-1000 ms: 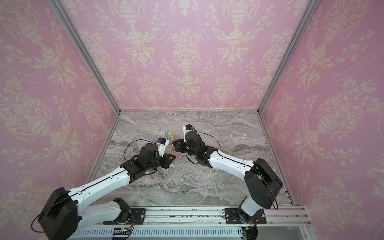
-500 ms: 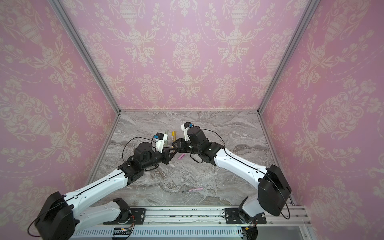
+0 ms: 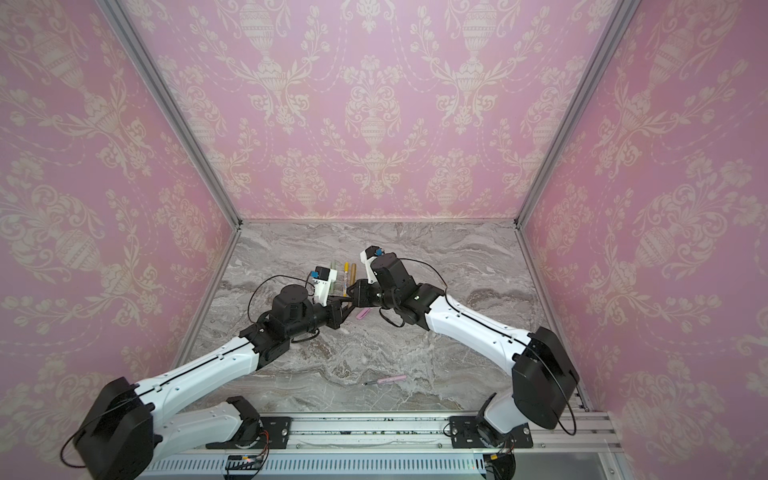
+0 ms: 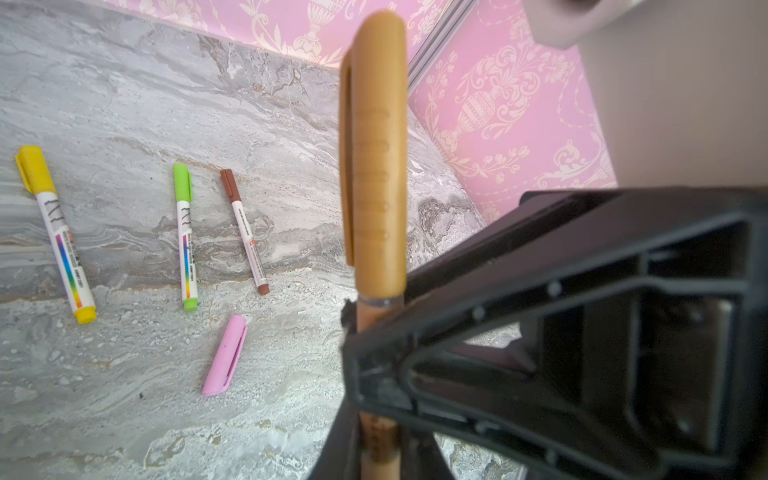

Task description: Insert the pens into the pen caps

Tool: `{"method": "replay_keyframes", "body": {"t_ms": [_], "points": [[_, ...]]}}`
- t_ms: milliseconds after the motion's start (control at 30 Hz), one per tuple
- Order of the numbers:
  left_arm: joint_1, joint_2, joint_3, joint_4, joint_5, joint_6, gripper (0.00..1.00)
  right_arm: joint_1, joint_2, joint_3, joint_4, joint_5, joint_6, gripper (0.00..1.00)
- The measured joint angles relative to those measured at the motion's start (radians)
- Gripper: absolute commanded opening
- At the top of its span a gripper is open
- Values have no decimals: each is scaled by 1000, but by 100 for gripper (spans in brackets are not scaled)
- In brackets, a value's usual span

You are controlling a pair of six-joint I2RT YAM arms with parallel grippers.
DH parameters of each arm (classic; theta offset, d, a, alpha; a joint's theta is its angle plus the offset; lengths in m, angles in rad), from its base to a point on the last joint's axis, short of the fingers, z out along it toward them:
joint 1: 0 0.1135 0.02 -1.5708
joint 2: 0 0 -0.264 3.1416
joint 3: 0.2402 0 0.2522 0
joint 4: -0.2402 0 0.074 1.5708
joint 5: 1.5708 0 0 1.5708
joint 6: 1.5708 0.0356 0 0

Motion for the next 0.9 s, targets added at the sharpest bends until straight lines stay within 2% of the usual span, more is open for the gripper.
{"method": "replay_keyframes", "body": {"t_ms": [67, 167, 267, 633, 900], "points": [[0, -5, -8, 22, 1, 4, 56, -37, 0, 0, -47, 19, 0, 0], [0, -24, -27, 38, 1, 15, 71, -108, 7, 14, -130, 50, -9, 0], [0, -55, -52, 39, -3, 31, 80, -169, 48, 47, -203, 84, -27, 0], [0, -87, -88, 37, -36, 36, 82, -300, 397, 183, -406, 111, -119, 0], [0, -87, -107, 37, -42, 37, 82, -310, 514, 306, -434, 101, -138, 3]]}}
